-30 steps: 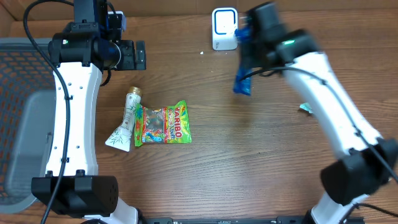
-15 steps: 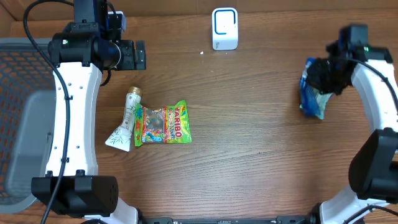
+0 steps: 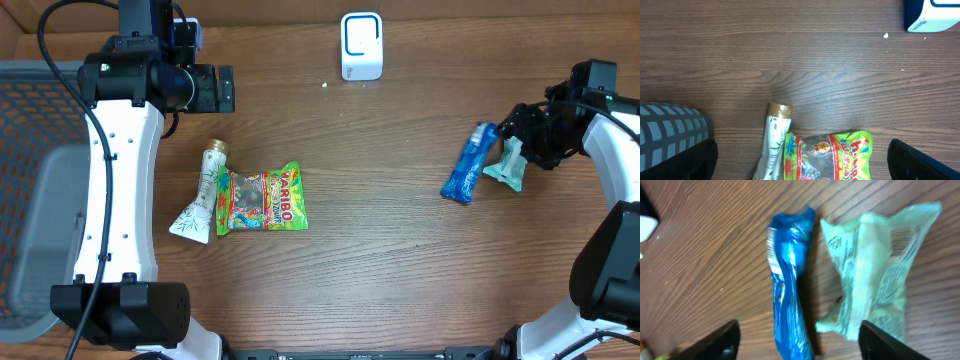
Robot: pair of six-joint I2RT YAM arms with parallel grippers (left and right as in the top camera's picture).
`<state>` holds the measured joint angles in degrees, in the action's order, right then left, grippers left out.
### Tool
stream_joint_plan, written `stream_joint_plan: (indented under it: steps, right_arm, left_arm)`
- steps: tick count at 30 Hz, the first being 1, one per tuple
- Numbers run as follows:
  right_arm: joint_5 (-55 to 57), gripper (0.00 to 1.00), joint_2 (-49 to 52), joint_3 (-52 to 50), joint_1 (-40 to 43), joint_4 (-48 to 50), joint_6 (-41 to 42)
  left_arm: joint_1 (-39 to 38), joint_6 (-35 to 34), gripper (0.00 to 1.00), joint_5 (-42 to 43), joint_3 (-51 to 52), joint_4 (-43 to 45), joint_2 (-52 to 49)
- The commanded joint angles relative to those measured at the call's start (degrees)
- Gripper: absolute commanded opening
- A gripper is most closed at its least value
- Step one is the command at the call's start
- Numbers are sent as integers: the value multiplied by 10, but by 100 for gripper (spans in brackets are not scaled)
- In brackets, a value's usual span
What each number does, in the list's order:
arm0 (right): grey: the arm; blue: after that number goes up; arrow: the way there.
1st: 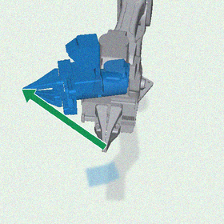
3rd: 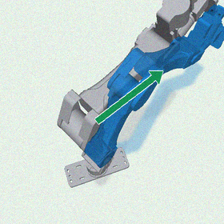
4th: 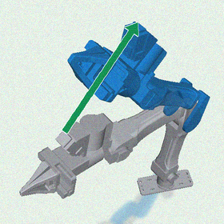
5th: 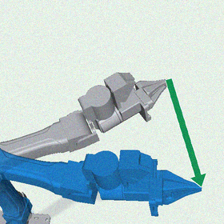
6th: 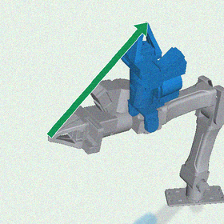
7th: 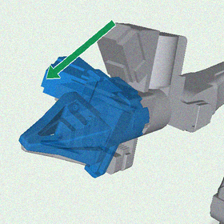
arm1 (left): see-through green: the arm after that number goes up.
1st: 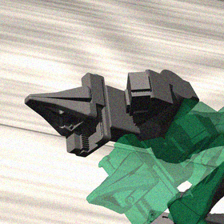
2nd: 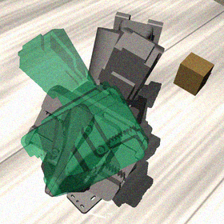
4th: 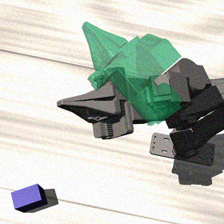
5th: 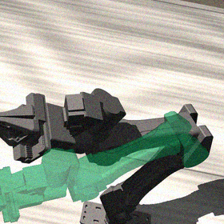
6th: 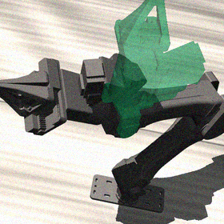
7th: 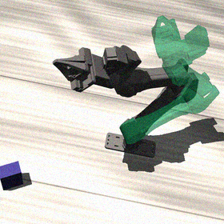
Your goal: Scan the item barcode
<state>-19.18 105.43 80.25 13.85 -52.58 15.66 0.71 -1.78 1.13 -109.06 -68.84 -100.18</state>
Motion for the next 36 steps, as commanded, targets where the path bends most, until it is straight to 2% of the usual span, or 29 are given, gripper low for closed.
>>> stream_joint_plan:
  steps: [1, 6, 16, 36]
  right_arm:
    - [-57, 79, -13, 40, 1, -17, 4]
    - [-89, 80, -35, 76, -19, -42, -9]
    - [-90, 83, -66, 76, -71, -26, -11]
    - [-90, 82, -66, 76, -75, -21, -22]
  left_arm:
    - [-4, -10, 100, 4, 2, 0, 1]
    - [-4, -10, 100, 4, 2, 0, 1]
    - [-4, -10, 100, 4, 2, 0, 1]
    - [-4, -10, 100, 4, 2, 0, 1]
